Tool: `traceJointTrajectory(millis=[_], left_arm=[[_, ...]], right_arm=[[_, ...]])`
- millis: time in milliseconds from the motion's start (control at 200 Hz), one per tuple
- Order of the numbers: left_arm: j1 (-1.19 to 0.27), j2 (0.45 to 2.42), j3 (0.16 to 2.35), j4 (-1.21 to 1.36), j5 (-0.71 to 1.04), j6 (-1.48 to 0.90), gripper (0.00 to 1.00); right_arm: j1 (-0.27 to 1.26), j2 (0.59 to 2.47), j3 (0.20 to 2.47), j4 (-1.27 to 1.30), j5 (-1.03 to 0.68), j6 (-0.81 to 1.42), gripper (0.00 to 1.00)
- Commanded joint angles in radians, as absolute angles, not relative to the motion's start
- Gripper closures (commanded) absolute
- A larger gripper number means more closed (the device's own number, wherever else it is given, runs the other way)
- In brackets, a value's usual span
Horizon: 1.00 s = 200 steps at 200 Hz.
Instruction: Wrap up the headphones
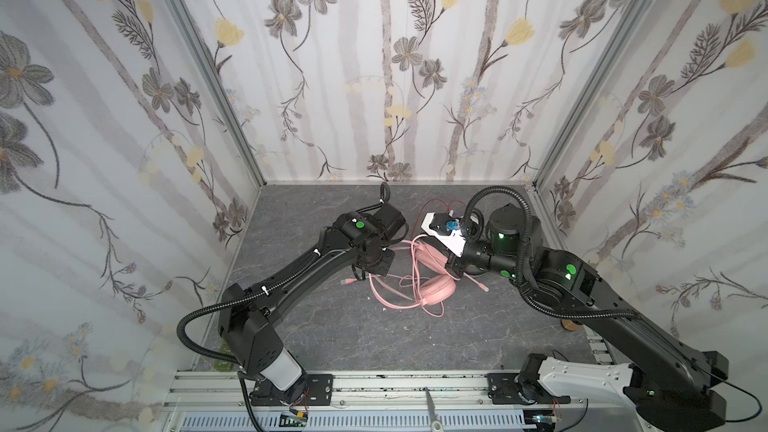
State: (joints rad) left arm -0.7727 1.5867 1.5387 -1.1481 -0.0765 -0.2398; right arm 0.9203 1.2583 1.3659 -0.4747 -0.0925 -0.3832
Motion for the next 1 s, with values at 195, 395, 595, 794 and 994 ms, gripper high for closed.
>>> traceJointTrajectory(millis=[195,395,595,794,994], left_arm=[[-0.762,1.585,1.572,-1.129,-0.023,-0.274,1.00],[-0.794,1.548,1.560,-1.134,-0.013,-0.202,1.00],[-0.856,1.510,1.542,-1.133,0.012,-0.138,1.00],[-0.883,1.460,1.518,-1.111,0.047,-0.135,1.00],[-0.882,1.404,1.491,-1.110,0.057,-0.143,1.00]], right_arm=[[0.925,1.255,1.357,-0.361,-0.106,-0.404,1.00],[0.837,1.338,1.406,-0.418,-0.101,-0.311,1.00],[0.671,1.424,1.426,-0.435,-0.296,-0.255,1.00],[0.544,1.509,1.427,-0.385,-0.498,-0.131,1.00],[0.498,1.531,1.344,-0.315,-0.610,-0.062,1.00]])
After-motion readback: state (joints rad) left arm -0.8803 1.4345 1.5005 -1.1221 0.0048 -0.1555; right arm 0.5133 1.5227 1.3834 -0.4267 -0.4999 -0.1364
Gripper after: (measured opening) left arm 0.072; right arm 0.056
